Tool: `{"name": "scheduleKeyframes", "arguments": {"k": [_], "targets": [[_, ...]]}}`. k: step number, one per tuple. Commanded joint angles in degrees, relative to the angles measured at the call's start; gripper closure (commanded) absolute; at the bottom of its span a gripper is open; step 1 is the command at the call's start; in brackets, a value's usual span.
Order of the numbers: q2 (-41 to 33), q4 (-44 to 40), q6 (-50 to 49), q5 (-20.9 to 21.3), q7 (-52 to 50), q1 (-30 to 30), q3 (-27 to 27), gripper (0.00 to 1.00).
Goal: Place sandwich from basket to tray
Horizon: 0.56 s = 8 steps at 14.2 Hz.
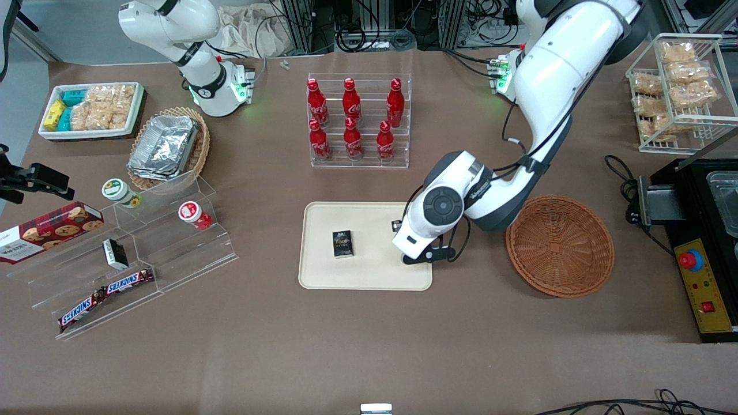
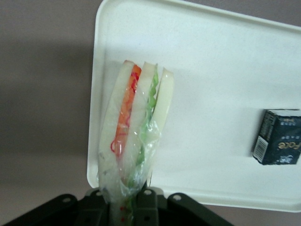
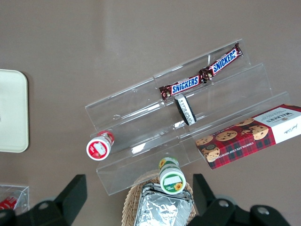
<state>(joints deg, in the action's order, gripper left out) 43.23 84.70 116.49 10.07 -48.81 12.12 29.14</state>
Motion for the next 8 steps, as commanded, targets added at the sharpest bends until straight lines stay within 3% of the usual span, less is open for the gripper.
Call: {"name": "scheduleKeyframes", "arguments": {"k": [1,6,8], "targets": [[1.77,-3.14,-0.83,1.27,0.47,0.89,-0.49,0.00],[-0.24,-5.68,-2.49,0.83,-0.14,0.19,-0.49,0.00],[-2.78,-7.35,-6.69,-0.05,-2.06,-2.87,-0.40,0.00]]}}
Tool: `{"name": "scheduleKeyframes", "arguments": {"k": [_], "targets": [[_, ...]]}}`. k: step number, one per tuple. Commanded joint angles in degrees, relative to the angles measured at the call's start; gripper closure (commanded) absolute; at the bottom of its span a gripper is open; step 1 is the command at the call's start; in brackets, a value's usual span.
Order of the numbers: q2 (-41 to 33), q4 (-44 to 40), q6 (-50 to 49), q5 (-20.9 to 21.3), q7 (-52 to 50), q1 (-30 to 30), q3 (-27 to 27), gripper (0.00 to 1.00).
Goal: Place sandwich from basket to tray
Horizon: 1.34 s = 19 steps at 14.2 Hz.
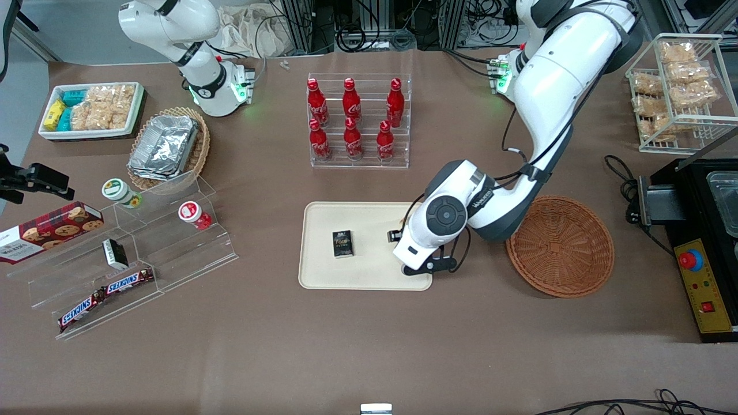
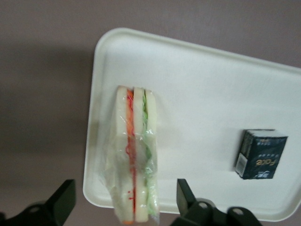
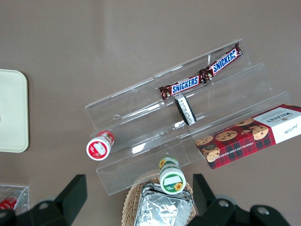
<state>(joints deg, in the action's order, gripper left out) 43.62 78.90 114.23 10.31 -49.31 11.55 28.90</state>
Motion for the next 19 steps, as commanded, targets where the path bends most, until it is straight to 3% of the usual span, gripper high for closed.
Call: {"name": "scheduleKeyframes", "arguments": {"k": [1,4,8,12,13,16,19], "targets": [[-5.45,-1.90,-7.50,0.23,-0.80,-4.23,-0.07,0.00],[-12.57,1.15,-12.36,-2.74,5.96,-10.56,0.11,0.00],[-25.21,11.34,-12.54,-3.54,16.13,-18.65,-0.33,0.00],[-36.04,21.10,-11.67,-6.26,32.99,-11.21,-18.13,0.00],[-37.71,22.17,-11.84,-8.10,38.71,-11.37,-20.09,0.00],[-37.74,20.52,-13.59,-8.38,51.91,-11.72,-23.26,0.00],[-32.13,9.73,-23.24,-7.68,56.43,-11.81,-23.27,0.00]]}}
